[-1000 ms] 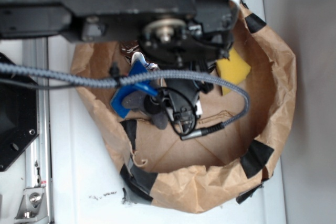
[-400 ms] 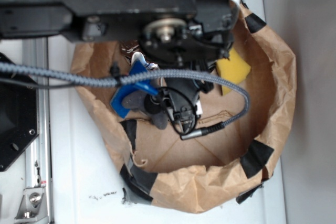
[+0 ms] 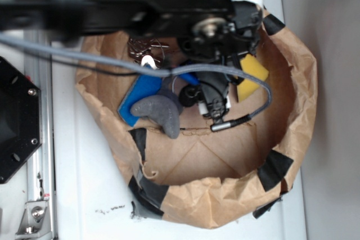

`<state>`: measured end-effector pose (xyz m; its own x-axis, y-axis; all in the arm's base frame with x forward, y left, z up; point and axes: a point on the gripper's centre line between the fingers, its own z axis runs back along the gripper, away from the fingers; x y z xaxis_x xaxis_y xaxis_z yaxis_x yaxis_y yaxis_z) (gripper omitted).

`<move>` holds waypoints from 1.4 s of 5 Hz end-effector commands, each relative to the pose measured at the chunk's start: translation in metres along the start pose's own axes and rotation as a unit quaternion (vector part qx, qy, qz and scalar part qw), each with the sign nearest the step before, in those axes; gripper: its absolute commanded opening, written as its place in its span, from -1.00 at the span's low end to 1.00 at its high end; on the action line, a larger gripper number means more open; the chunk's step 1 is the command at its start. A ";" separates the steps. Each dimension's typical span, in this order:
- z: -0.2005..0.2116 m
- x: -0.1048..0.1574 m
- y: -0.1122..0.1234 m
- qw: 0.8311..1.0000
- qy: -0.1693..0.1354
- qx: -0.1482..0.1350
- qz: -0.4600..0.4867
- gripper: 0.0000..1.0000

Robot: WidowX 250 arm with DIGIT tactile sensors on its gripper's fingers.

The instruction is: Grab the black box.

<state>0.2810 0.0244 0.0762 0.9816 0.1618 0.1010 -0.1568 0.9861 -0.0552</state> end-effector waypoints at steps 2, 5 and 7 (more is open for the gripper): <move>-0.011 0.012 0.026 0.994 -0.046 0.005 0.096 1.00; -0.010 0.012 0.028 0.993 -0.058 0.012 0.104 1.00; -0.026 0.013 0.020 0.993 -0.074 0.041 0.081 1.00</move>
<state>0.2890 0.0462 0.0434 0.9207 0.3288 0.2103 -0.3368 0.9416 0.0025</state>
